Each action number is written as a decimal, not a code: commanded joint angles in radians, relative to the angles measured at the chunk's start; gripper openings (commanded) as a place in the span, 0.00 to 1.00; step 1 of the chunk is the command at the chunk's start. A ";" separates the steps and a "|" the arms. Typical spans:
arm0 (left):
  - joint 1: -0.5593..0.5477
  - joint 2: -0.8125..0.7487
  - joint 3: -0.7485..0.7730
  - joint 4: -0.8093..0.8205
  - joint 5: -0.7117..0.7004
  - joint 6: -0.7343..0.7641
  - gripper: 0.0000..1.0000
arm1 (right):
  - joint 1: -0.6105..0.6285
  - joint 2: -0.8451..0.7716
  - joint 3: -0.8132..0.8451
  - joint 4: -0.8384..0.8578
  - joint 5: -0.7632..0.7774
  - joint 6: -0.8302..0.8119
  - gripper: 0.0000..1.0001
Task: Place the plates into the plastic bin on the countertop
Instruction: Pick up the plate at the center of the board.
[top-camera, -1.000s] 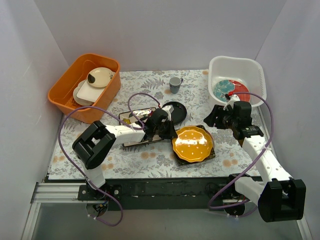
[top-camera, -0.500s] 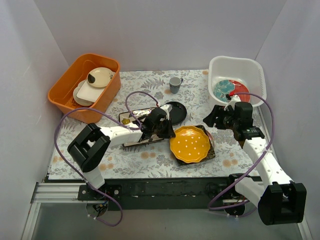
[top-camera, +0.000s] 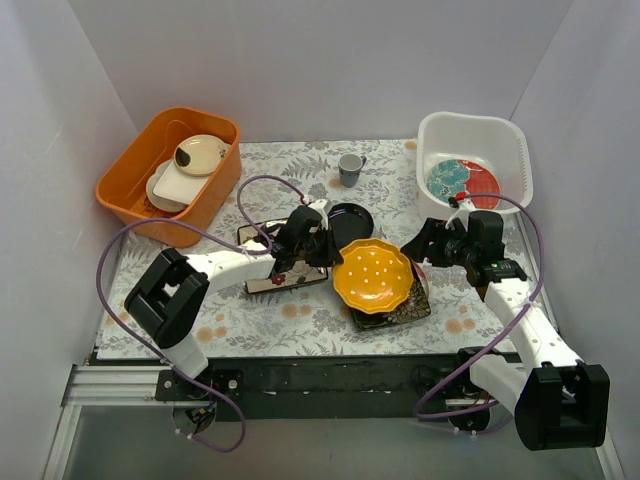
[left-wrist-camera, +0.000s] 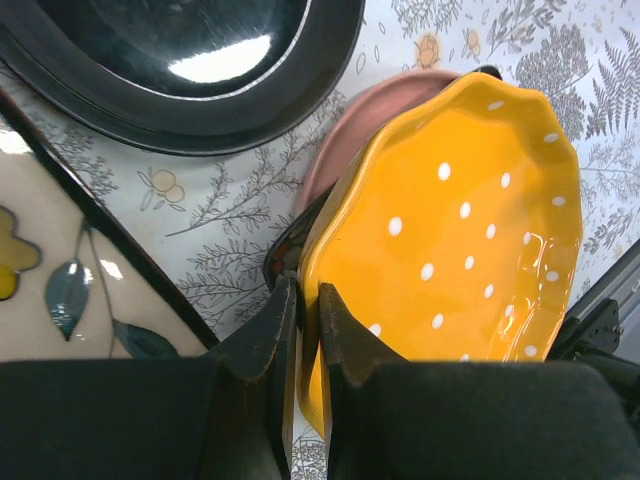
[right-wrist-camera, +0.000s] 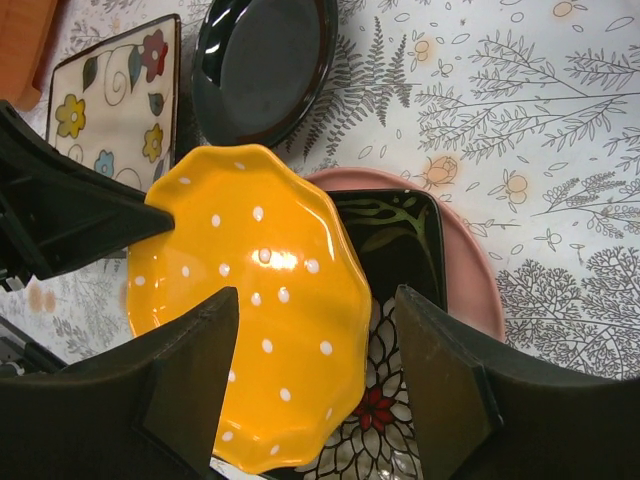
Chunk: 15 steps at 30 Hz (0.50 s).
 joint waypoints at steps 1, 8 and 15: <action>0.029 -0.127 0.023 0.080 0.056 -0.022 0.00 | -0.008 -0.020 -0.006 0.046 -0.056 0.017 0.71; 0.061 -0.185 -0.018 0.072 0.052 -0.033 0.00 | -0.008 0.032 0.001 0.088 -0.136 0.034 0.71; 0.072 -0.255 -0.058 0.058 0.013 -0.055 0.00 | -0.006 0.114 0.022 0.118 -0.259 0.031 0.71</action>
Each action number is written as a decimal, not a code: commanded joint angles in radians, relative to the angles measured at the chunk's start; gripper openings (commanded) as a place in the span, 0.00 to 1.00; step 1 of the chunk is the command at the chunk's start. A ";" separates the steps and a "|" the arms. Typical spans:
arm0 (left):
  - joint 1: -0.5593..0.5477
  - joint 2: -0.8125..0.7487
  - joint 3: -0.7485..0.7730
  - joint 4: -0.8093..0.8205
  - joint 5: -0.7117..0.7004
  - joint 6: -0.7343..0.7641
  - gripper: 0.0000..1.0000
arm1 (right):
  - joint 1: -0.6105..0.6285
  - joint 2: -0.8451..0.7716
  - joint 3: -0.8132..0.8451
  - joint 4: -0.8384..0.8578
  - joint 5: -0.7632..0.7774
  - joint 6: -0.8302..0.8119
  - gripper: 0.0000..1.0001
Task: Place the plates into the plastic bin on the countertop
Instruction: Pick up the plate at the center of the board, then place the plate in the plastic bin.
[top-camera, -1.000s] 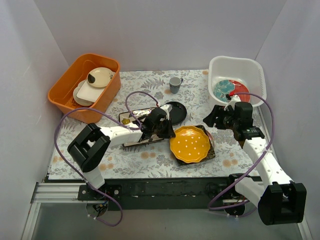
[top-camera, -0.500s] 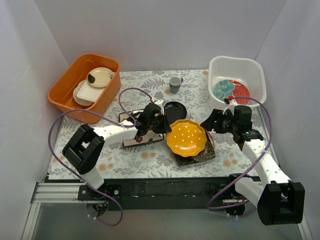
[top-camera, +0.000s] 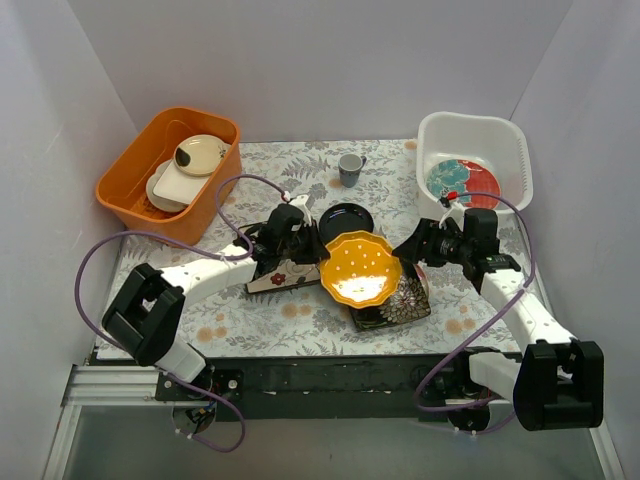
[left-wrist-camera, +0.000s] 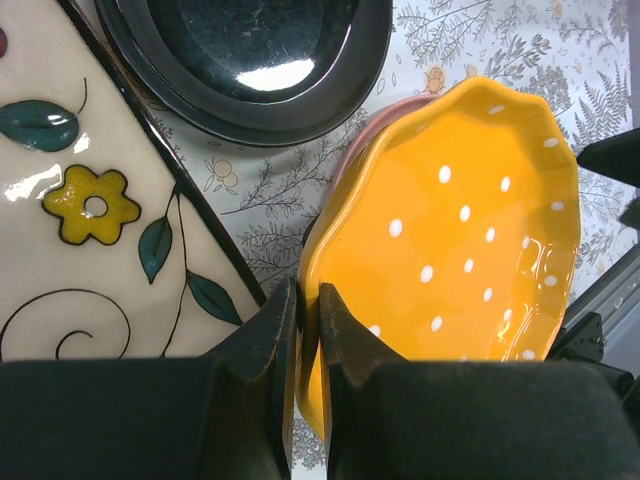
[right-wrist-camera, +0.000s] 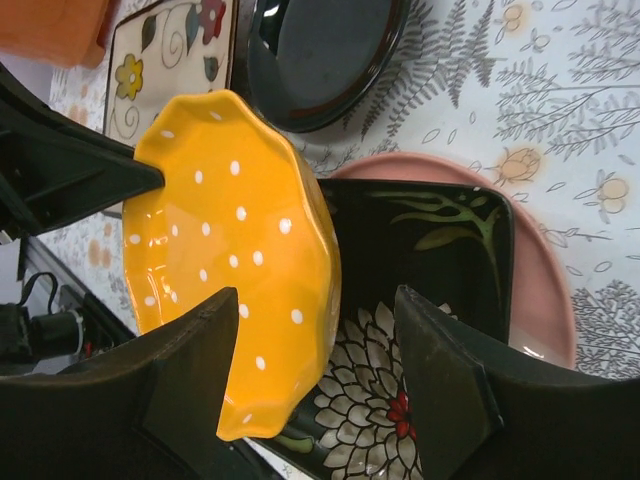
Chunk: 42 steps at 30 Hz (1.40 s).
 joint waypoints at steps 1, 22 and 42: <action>0.008 -0.128 0.006 0.085 0.018 -0.061 0.00 | -0.003 0.045 0.020 0.068 -0.126 0.012 0.70; 0.010 -0.155 0.043 0.055 0.016 -0.053 0.00 | -0.002 0.078 -0.068 0.167 -0.257 0.064 0.69; 0.010 -0.178 0.021 0.149 0.081 -0.056 0.00 | -0.002 0.012 -0.225 0.351 -0.315 0.224 0.62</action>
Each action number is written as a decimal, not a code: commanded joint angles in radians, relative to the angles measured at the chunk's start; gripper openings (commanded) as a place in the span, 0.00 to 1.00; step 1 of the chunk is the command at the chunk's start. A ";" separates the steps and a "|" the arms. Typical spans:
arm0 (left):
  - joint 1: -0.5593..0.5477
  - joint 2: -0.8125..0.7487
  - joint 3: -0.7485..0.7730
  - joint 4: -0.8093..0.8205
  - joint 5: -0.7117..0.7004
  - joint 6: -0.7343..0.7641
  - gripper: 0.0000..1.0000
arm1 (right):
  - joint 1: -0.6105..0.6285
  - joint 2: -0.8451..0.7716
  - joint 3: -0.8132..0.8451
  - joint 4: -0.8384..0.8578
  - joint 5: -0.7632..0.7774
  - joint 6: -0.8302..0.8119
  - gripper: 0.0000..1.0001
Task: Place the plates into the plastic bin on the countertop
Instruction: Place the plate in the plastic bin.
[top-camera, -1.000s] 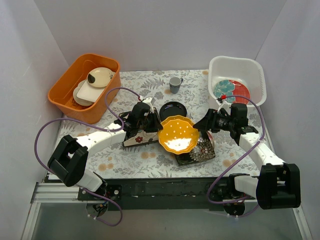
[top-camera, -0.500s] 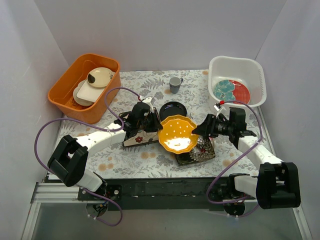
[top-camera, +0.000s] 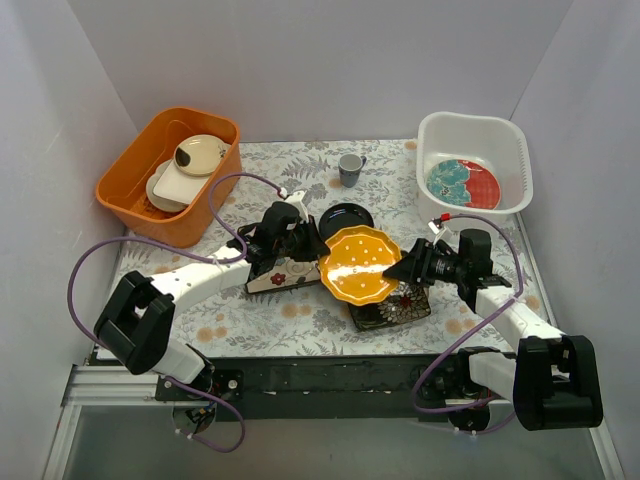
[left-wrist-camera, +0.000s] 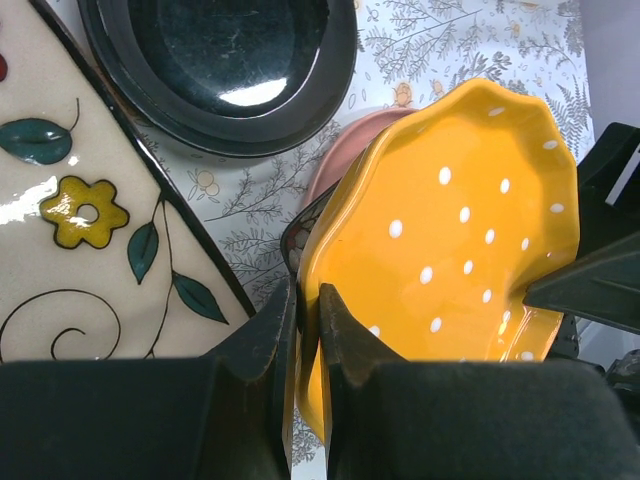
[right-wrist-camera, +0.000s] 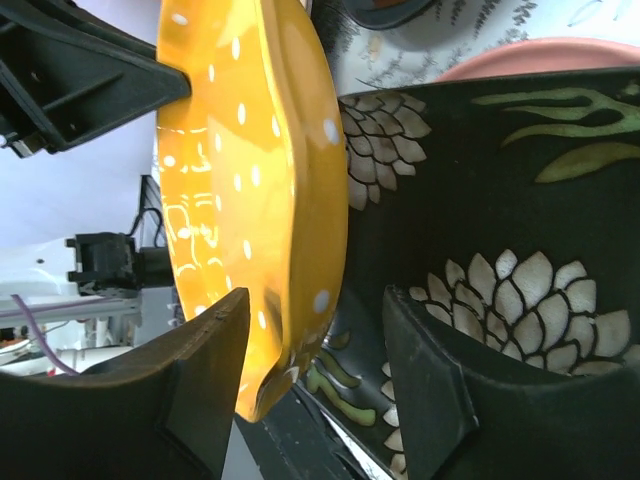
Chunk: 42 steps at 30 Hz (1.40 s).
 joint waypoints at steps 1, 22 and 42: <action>0.004 -0.111 0.032 0.149 0.074 -0.051 0.00 | -0.002 -0.005 -0.013 0.118 -0.061 0.056 0.61; 0.004 -0.183 -0.010 0.096 0.005 -0.053 0.00 | 0.015 0.056 0.010 0.198 -0.141 0.081 0.01; 0.004 -0.102 0.004 0.114 0.008 -0.021 0.67 | 0.018 0.069 -0.011 0.222 -0.138 0.081 0.01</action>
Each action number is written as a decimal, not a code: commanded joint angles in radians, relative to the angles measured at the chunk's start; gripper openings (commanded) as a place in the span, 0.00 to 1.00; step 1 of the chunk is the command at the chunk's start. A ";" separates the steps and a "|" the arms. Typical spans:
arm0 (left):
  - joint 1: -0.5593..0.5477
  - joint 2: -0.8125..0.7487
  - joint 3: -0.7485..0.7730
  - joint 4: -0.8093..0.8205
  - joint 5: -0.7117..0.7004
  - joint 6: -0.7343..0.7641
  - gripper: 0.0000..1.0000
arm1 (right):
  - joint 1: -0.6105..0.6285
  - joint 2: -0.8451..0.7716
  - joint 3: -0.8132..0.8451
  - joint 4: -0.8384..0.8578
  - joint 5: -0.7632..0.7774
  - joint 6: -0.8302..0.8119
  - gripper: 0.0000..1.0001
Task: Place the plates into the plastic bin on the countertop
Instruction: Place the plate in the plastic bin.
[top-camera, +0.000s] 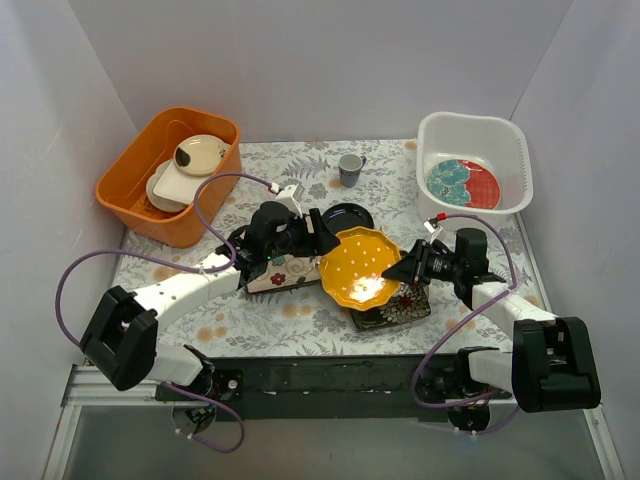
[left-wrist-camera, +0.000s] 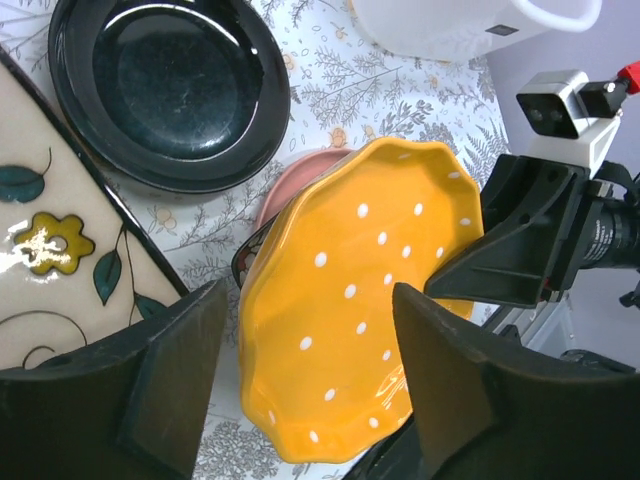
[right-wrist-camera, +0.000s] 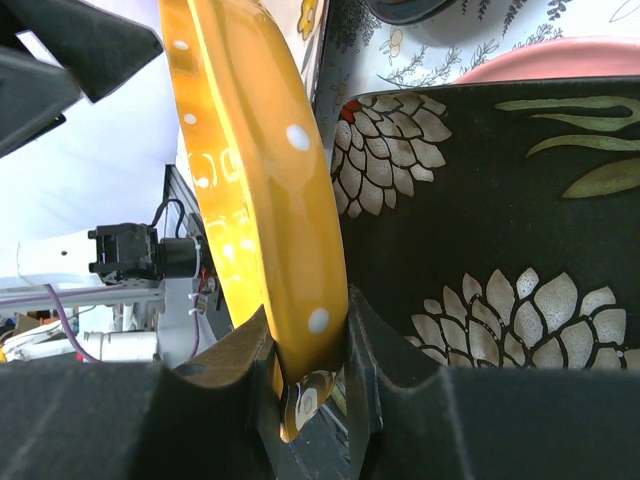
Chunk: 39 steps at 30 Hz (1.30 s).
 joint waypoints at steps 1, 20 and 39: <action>0.003 0.011 0.045 0.038 0.012 0.014 0.72 | 0.005 -0.025 0.000 0.073 -0.069 0.009 0.01; 0.003 0.079 0.073 0.049 -0.002 0.053 0.98 | 0.005 -0.107 0.028 -0.059 -0.015 -0.034 0.01; 0.003 -0.203 -0.028 -0.163 -0.192 0.017 0.98 | 0.005 0.038 0.236 -0.149 -0.028 -0.138 0.01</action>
